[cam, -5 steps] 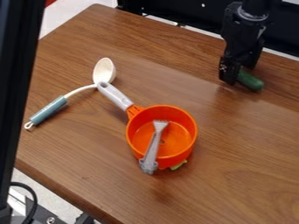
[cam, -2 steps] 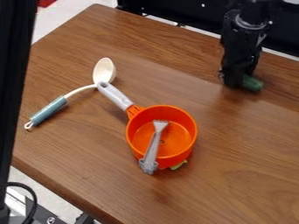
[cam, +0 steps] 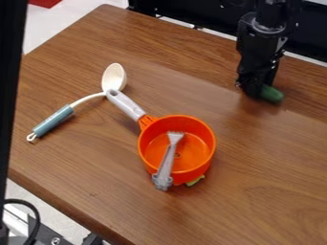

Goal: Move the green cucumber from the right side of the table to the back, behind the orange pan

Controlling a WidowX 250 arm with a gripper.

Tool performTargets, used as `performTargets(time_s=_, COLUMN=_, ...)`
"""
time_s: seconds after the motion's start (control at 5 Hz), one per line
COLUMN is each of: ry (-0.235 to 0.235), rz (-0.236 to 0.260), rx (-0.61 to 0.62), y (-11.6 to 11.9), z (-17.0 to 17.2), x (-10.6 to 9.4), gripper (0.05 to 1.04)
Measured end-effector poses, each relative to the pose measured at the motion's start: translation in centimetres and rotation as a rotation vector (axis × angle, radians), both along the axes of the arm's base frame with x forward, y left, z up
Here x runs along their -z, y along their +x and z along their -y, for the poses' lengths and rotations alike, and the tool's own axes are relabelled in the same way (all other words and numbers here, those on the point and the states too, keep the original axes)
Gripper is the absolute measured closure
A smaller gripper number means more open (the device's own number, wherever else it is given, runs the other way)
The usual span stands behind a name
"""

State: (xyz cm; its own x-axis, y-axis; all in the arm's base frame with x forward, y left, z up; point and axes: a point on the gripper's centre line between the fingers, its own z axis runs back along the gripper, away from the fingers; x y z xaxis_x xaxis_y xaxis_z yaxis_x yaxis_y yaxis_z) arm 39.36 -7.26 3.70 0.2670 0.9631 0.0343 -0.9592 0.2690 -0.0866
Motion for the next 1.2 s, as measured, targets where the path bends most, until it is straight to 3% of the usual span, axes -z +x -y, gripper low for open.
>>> performTargets(time_s=0.2, ry=0.025, rz=-0.038, rx=-0.063, y=-0.2, z=-2.8, x=-0.2, gripper=0.772)
performTargets(time_s=0.4, ry=0.072, rz=0.048, rx=-0.116, y=0.5, z=-6.8, x=-2.3, gripper=0.772)
performTargets(time_s=0.8, ry=0.092, rz=0.092, rx=-0.174, y=1.7, z=-14.7, x=-2.9, gripper=0.772)
performTargets(time_s=1.0, ry=0.083, rz=0.039, rx=-0.143, y=1.1, z=-16.2, x=-1.2, gripper=0.772)
performTargets(time_s=1.2, ry=0.077, rz=0.019, rx=-0.107, y=0.8, z=-16.3, x=-0.8, gripper=0.772)
